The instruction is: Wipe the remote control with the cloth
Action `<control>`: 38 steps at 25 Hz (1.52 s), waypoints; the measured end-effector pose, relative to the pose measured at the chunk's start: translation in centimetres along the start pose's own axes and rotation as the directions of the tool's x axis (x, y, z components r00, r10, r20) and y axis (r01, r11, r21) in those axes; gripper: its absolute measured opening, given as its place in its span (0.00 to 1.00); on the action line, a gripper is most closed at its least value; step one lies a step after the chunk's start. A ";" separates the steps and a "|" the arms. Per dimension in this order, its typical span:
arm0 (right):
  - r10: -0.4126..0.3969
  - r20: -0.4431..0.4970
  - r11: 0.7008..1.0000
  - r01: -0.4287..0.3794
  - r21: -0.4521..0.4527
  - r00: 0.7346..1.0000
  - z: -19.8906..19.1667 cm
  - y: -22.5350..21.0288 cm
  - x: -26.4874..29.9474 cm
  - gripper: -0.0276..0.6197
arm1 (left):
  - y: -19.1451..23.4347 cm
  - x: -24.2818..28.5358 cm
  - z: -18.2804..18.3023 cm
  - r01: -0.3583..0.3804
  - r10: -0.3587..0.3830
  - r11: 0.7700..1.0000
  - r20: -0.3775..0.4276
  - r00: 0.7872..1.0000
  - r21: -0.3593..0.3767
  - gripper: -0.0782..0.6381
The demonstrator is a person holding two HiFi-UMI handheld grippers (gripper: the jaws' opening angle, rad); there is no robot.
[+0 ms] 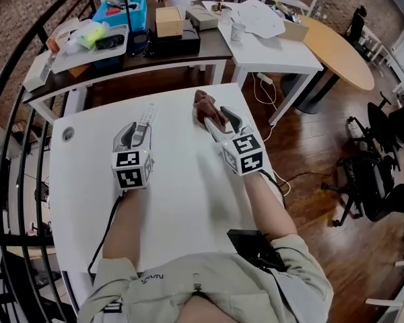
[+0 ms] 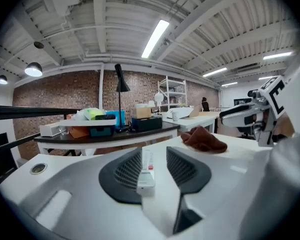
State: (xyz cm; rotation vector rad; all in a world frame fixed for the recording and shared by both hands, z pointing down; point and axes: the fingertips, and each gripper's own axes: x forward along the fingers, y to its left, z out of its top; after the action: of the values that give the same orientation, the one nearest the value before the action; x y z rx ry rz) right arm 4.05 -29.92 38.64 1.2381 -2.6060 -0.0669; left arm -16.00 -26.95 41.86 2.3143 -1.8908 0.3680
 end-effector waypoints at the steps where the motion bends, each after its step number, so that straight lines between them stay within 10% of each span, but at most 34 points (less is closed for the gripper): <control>1: -0.014 0.033 1.000 0.014 0.009 0.999 0.7 0.2 -0.8 0.33 | -0.6 -0.9 0.8 0.008 -0.008 1.000 0.036 0.999 0.002 0.29; 4: -0.038 0.105 0.999 0.036 0.015 0.994 2.2 1.2 -3.3 0.19 | -2.4 -4.0 2.9 0.031 -0.032 0.999 0.118 0.993 0.015 0.12; 11: -0.033 0.129 0.999 0.032 0.008 0.991 1.7 4.4 -8.7 0.05 | -6.7 -10.3 3.2 0.078 -0.078 0.997 0.205 0.976 0.009 0.12; 24: -0.001 0.197 0.998 0.012 -0.054 0.980 1.6 10.4 -15.0 0.05 | -10.4 -16.9 1.0 0.056 -0.083 0.993 0.267 0.960 0.108 0.12; 38: -0.002 0.156 0.999 0.010 -0.051 0.988 -3.3 12.2 -15.7 0.05 | -12.2 -18.1 -1.2 0.044 -0.060 0.998 0.327 0.943 0.055 0.12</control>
State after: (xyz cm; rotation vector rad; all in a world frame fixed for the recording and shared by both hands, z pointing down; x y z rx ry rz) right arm 5.18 -9.86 40.40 1.2702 -2.7132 -0.2405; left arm -7.51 -7.03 38.76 2.5858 -1.9707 0.0175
